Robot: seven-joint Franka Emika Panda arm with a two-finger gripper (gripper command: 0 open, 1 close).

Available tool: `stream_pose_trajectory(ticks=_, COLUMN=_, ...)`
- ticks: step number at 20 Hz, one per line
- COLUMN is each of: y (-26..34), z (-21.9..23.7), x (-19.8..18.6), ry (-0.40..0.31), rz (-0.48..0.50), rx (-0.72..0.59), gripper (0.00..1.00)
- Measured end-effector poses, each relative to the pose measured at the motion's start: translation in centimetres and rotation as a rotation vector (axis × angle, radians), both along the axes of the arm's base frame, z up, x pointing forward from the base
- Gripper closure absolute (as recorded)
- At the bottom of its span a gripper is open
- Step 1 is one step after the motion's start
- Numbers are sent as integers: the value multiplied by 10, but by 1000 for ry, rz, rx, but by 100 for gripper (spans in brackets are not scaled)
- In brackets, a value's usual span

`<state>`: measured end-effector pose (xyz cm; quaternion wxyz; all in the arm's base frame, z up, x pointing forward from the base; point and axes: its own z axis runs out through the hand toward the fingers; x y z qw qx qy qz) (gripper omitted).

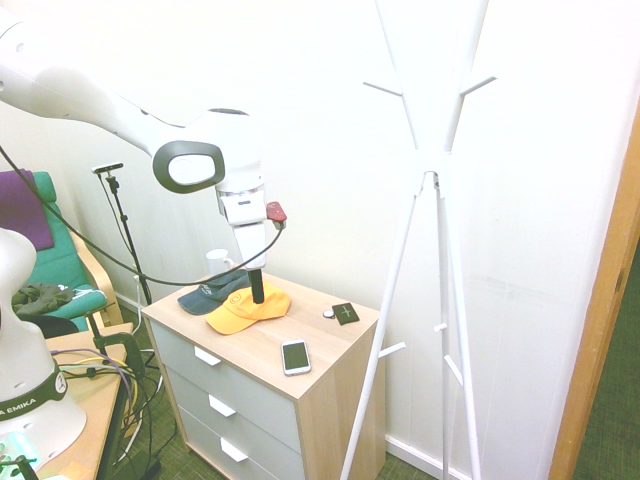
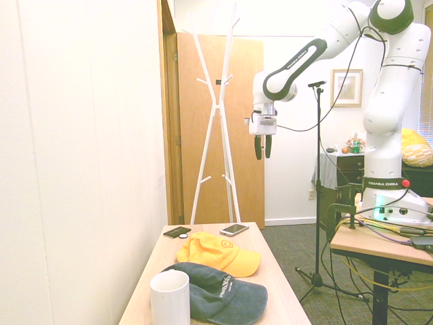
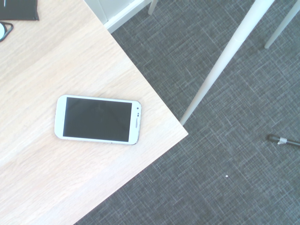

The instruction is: Hang the cap

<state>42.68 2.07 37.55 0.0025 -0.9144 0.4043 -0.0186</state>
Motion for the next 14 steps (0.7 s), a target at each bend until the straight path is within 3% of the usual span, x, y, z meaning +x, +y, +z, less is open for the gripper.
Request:
stream_pose_trajectory(ticks=4, y=14, z=-2, x=1, ry=1, rz=19, rx=-8, gripper=0)
stream_pose_trajectory(ticks=14, y=181, z=-48, x=2, ry=-19, rz=203, rx=-155, gripper=0)
